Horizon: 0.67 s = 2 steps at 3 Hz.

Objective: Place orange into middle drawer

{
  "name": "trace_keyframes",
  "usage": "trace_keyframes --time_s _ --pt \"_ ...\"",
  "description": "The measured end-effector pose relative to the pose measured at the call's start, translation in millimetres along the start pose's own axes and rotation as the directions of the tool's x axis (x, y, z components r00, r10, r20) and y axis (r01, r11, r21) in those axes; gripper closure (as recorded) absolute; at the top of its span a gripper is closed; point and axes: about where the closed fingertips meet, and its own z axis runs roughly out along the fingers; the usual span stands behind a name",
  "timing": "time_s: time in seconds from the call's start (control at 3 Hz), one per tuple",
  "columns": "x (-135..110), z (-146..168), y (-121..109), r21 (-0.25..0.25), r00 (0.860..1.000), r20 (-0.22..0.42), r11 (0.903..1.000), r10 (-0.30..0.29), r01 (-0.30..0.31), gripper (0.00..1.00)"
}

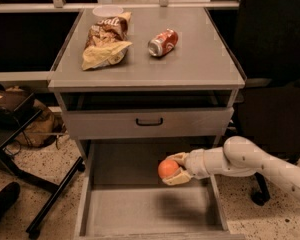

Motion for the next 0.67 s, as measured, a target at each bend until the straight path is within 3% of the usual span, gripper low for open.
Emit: trace_keyframes --time_s 0.33,0.67 --pt "50.3 36.4 -11.2 0.048 0.997 -0.016 0.9960 0.077 -0.076 1.00" --pt "63.9 38.2 -18.5 0.086 0.994 -0.028 0.9910 0.106 -0.103 1.00"
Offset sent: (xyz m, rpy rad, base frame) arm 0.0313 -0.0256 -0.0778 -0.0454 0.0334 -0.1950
